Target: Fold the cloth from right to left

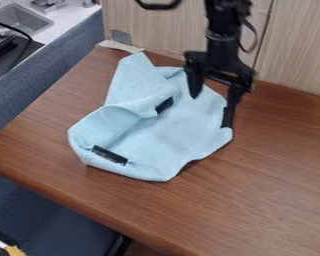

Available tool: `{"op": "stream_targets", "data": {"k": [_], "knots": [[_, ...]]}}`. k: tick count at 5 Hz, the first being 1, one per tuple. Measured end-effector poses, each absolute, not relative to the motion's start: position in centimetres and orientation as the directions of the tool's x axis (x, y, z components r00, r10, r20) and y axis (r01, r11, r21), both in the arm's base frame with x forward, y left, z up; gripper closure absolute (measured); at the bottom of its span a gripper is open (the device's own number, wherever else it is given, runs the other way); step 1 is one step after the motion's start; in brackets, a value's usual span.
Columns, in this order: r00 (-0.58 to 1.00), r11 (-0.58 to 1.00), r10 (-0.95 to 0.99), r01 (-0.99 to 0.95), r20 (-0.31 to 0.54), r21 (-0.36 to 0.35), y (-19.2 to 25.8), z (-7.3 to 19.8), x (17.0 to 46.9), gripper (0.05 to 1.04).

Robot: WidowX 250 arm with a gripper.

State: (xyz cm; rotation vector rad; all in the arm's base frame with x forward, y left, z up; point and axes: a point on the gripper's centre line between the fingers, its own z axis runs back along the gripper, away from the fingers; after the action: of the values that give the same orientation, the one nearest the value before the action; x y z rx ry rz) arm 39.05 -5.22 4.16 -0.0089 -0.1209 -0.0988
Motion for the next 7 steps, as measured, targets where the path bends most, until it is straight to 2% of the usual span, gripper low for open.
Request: {"op": "stream_targets", "data": {"k": [2,3,4,5,6,7], "knots": [[0.986,0.988,-0.153,0.152,0.061,0.027,-8.4,1.5,39.8,0.083],[0.989,0.988,-0.146,0.144,0.025,0.051,-8.4,0.8,39.4,0.133],[0.993,0.989,-0.119,0.117,0.015,0.093,-8.0,0.8,39.3,0.389],[0.995,0.989,-0.103,0.102,0.005,0.106,-7.8,0.7,39.0,0.695],[0.994,0.988,-0.109,0.109,-0.006,0.107,-7.7,0.4,38.7,0.919],[0.993,0.988,-0.116,0.117,-0.009,0.105,-7.7,0.4,38.7,1.015]]}}
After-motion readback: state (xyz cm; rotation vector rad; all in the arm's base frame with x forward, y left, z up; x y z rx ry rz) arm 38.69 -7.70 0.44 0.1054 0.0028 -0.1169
